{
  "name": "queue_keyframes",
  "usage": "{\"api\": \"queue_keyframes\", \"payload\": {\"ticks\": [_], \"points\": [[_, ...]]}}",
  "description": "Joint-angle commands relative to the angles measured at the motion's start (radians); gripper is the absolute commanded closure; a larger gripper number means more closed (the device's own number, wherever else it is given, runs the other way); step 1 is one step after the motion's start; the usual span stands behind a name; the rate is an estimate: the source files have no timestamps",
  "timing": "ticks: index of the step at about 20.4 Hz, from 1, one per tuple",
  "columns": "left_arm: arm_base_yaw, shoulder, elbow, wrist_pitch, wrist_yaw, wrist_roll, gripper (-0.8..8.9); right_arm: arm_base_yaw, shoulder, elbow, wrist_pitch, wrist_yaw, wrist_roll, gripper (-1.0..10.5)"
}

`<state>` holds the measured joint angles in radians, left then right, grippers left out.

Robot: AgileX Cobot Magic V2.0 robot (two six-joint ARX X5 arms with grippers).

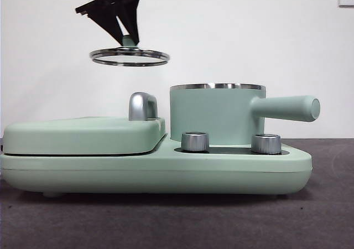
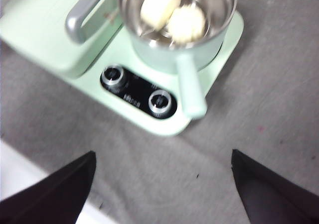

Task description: Put the buns in a small steamer

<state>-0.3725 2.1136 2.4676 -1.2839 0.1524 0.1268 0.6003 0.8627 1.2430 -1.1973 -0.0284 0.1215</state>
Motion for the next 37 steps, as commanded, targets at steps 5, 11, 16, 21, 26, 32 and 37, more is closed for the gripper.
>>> {"api": "queue_keyframes", "payload": {"ticks": [5,11,16,21,26,32,37], "points": [[-0.084,-0.008,0.047,0.019,0.002,-0.008,7.26,0.030,-0.306,-0.203,0.101,-0.054,0.057,5.1],[-0.193,-0.008,0.047,0.020,0.002,-0.008,7.25,0.030,-0.420,-0.224,0.097,-0.076,0.085,5.1],[-0.281,-0.005,0.046,0.042,0.002,0.005,7.26,0.030,-0.434,-0.224,0.097,-0.078,0.090,5.1],[-0.317,-0.005,0.045,0.042,0.002,0.011,7.99,0.030,-0.434,-0.224,0.098,-0.080,0.088,5.1],[-0.322,0.009,0.044,0.042,0.060,0.015,7.99,0.030,-0.434,-0.224,0.098,-0.088,0.088,5.1],[-0.322,0.068,0.044,0.035,0.066,0.015,7.99,0.030,-0.434,-0.224,0.097,-0.088,0.089,5.1],[-0.322,0.101,0.044,0.034,0.068,0.015,7.99,0.030,-0.434,-0.224,0.097,-0.087,0.090,5.1]]}}
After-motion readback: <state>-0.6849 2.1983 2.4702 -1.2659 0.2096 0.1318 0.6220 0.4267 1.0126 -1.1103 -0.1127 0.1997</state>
